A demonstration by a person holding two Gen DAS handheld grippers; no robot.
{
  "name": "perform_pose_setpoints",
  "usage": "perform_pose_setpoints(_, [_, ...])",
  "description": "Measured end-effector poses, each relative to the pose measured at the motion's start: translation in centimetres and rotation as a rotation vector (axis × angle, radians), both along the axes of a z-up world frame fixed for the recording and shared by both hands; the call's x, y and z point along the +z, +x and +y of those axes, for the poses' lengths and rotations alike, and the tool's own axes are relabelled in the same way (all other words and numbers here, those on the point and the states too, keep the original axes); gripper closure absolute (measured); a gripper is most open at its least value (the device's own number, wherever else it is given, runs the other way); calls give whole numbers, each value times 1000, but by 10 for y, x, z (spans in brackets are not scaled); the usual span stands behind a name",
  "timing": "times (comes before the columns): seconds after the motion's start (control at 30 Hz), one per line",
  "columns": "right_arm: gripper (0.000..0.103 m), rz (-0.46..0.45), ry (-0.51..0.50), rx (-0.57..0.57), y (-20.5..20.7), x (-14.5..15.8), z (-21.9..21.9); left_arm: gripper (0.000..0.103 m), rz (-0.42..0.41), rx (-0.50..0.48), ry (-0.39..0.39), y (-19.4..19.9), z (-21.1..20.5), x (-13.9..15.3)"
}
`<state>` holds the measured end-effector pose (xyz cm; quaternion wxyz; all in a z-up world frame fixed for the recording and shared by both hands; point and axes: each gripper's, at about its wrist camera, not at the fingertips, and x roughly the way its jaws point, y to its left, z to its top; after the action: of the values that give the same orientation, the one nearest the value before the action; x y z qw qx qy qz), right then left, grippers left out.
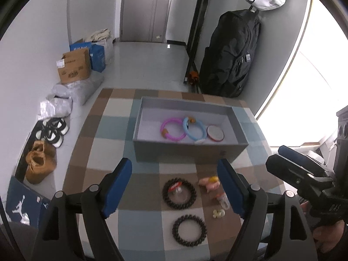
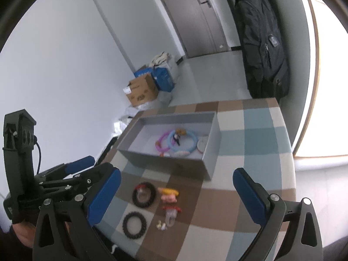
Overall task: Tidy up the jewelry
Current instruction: 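Move the left tool back over the black bead bracelet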
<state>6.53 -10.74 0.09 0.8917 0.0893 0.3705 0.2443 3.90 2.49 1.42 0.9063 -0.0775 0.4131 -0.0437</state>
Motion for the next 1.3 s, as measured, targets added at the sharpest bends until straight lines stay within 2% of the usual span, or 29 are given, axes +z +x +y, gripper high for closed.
perform_pose_setpoints(0.23, [0, 45, -31, -3, -15, -11, 0, 25, 43, 0, 4, -15, 3, -16])
perform_pose_setpoints(0.4, [0, 64, -55, -25, -19, -17, -1, 25, 137, -5, -41, -20, 9, -37])
perform_pose_setpoints(0.53, [0, 83, -89, -35, -21, -23, 0, 25, 173, -26, -53, -20, 8, -41])
perform_pose_setpoints(0.7, [0, 102, -122, -37, -22, -29, 3, 26, 209, -68, -34, -24, -6, -51])
perform_pose_setpoints(0.83, [0, 118, -118, -50, -21, -32, 0, 26, 254, -116, 27, -27, -23, -63])
perform_pose_setpoints(1.17, [0, 171, -56, -108, -13, -35, -18, 26, 248, -143, 117, -32, -42, -68])
perform_pose_setpoints(1.2, [0, 180, -45, -116, -12, -36, -21, 27, 247, -143, 123, -33, -42, -68])
perform_pose_setpoints(1.27, [0, 191, -31, -129, -10, -37, -24, 41, 239, -142, 152, -34, -44, -67])
perform_pose_setpoints(1.3, [0, 199, -24, -137, -9, -38, -26, 51, 233, -151, 168, -35, -46, -66])
